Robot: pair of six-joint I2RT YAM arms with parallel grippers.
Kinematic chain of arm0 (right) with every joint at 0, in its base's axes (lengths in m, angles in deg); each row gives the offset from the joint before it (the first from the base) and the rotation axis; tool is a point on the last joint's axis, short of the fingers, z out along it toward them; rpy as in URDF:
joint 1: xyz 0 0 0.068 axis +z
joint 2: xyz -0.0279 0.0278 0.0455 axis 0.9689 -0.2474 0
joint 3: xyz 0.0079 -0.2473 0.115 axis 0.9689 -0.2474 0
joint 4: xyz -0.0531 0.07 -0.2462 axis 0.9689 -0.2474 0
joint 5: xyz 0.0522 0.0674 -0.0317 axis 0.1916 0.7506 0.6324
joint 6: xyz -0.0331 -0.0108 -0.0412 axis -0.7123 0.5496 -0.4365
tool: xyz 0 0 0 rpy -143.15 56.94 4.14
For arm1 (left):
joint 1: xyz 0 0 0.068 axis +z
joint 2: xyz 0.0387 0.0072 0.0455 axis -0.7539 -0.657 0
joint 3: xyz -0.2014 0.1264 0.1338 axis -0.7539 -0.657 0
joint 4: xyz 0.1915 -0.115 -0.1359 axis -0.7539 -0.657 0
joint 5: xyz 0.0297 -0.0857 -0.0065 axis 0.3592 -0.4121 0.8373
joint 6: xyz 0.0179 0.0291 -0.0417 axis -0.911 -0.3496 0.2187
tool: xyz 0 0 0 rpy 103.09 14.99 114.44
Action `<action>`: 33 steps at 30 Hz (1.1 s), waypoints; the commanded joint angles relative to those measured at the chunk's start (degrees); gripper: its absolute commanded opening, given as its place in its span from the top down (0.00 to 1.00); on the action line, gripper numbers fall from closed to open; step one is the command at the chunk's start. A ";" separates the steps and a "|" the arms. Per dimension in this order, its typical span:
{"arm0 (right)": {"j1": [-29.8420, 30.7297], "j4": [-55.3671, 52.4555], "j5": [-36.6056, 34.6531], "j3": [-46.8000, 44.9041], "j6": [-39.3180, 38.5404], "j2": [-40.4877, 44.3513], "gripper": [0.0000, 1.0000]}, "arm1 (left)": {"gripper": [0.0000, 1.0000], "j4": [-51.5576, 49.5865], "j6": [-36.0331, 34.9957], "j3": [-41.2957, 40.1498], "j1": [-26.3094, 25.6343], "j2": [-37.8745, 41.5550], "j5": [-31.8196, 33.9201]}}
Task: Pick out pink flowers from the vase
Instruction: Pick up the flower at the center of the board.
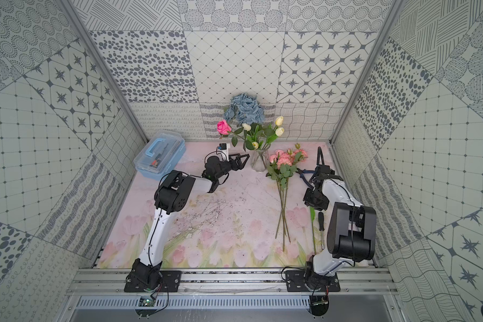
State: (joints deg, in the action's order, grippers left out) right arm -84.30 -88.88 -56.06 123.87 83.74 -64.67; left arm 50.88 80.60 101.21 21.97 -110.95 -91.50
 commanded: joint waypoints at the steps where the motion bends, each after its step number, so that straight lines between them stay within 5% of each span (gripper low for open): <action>1: 0.36 1.20 1.36 0.47 -0.87 -0.72 0.72 | 0.01 4.27 0.76 -0.12 -0.15 1.22 0.04; 5: 0.36 1.21 0.20 0.56 -0.73 -0.83 0.71 | 0.01 4.05 0.16 -0.26 -0.21 1.45 -0.14; 11: 0.30 -0.03 -3.57 0.95 -0.60 -2.27 0.55 | 0.01 3.64 -0.34 0.25 -0.13 1.57 -0.31; 17: 0.36 -0.61 -1.50 1.16 -0.91 -6.07 0.55 | 0.01 3.95 -0.29 0.43 -0.14 1.38 -0.32; 33: 1.57 2.87 0.54 1.20 -1.17 -4.80 0.88 | 0.01 4.19 -0.26 1.08 -0.13 0.67 -0.50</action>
State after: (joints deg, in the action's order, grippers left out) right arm -83.16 -87.39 -55.84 124.03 82.78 -70.85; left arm 50.86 80.80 101.65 21.92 -110.66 -91.50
